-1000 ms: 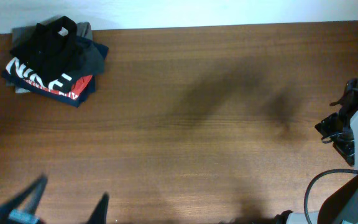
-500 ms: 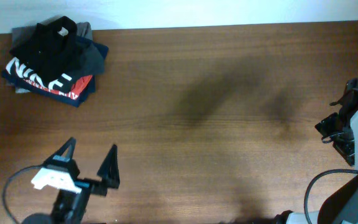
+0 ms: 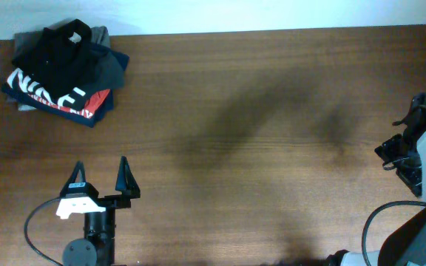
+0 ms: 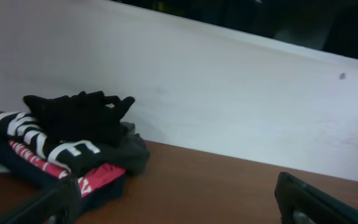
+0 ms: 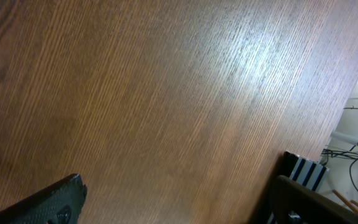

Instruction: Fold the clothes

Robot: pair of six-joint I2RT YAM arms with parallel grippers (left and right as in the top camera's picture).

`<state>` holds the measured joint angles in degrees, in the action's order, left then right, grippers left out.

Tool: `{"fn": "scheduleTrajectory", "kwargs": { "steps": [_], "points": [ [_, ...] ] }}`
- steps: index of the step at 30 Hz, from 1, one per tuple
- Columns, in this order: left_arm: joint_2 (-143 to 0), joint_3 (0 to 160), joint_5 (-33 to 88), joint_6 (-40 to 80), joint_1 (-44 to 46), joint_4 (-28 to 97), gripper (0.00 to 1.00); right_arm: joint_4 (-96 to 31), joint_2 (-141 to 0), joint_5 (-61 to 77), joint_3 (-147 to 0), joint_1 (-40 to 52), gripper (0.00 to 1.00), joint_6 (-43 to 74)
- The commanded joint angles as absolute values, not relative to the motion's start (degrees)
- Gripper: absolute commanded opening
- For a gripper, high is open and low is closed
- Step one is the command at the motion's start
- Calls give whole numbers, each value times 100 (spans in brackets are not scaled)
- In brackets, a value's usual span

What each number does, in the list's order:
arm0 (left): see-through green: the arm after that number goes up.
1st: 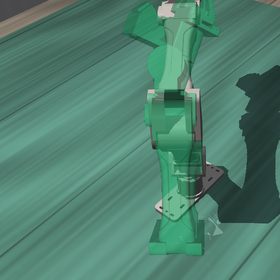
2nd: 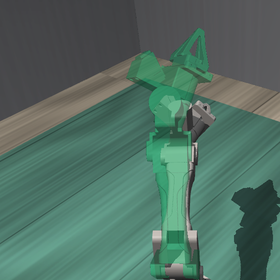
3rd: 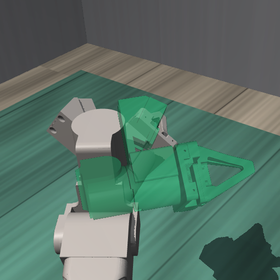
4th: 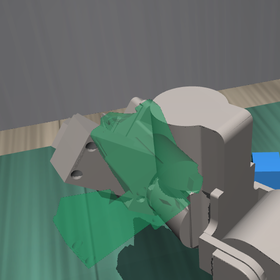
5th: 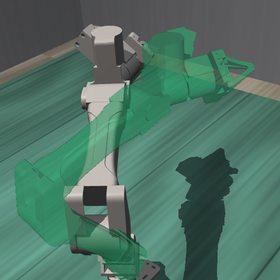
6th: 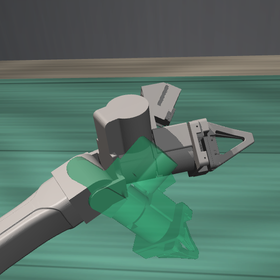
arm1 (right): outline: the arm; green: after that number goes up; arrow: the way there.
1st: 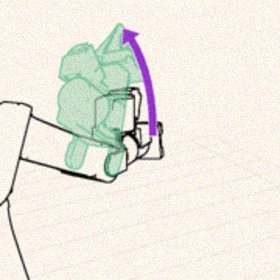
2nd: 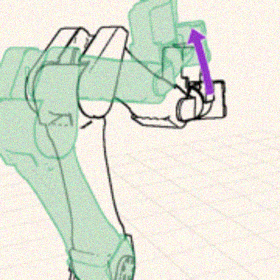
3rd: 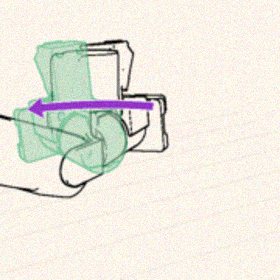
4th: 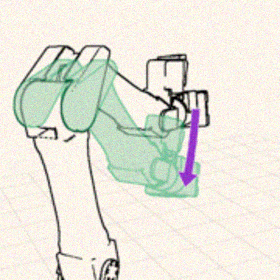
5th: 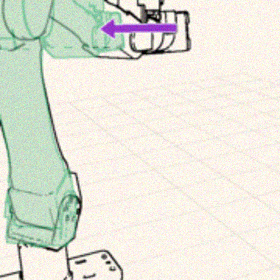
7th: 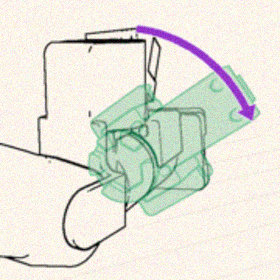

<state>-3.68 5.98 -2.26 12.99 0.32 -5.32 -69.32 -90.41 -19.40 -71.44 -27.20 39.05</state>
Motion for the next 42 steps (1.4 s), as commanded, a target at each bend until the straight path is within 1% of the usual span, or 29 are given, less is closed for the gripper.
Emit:
{"fn": "scheduleTrajectory", "kwargs": {
  "steps": [1, 2, 7, 9, 42],
  "points": [
    [-23, 113, -432, 1326, 60, -642, 99, -6936, -8938, -1990, -7231, -2740, 99, 3992],
    [-27, 40, -427, 1328, 60, -670, 100, -6934, -8938, -1990, -7231, -2740, 99, 3992],
    [-27, 49, -434, 1326, 60, -5, 99, -6934, -8938, -1990, -7231, -2740, 99, 3992],
    [-30, 51, -392, 1323, 60, 454, 99, -6936, -8938, -1990, -7231, -2740, 99, 3992],
    [-36, 54, -346, 1326, 60, 456, 100, -6934, -8853, -1990, -7227, -2740, 99, 3992]
  ]
}}
